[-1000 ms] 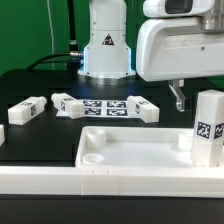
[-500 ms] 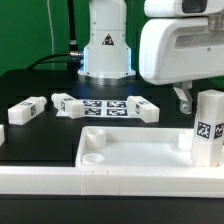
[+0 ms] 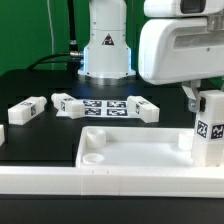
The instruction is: Assemble desk
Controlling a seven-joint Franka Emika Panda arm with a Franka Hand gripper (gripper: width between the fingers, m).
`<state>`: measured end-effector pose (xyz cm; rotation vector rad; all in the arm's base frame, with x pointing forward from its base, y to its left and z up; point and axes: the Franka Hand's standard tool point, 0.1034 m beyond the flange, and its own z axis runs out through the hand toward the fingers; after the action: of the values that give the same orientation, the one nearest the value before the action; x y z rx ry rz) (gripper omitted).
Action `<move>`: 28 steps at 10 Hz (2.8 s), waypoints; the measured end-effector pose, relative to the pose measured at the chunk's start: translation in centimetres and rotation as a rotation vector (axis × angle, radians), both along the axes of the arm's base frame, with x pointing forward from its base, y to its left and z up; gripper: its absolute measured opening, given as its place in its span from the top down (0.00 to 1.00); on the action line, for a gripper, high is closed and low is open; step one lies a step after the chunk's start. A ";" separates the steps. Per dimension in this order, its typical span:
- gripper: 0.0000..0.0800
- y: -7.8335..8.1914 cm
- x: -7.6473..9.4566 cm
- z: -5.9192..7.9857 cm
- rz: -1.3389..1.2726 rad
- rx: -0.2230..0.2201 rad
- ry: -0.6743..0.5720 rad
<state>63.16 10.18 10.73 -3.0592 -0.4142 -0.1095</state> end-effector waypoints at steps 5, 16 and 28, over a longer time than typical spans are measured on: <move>0.64 -0.1 0.0 0.0 -0.433 0.037 0.028; 0.20 -0.7 -0.2 -0.2 -0.599 0.025 0.043; 0.19 -0.8 -0.2 -0.2 0.382 -0.082 -0.002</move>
Offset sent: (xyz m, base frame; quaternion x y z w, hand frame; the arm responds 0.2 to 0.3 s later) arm -0.0036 0.0033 -0.0008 0.0236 0.0043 0.2843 0.9584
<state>62.98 9.42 10.50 -2.9898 -1.0133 -0.0805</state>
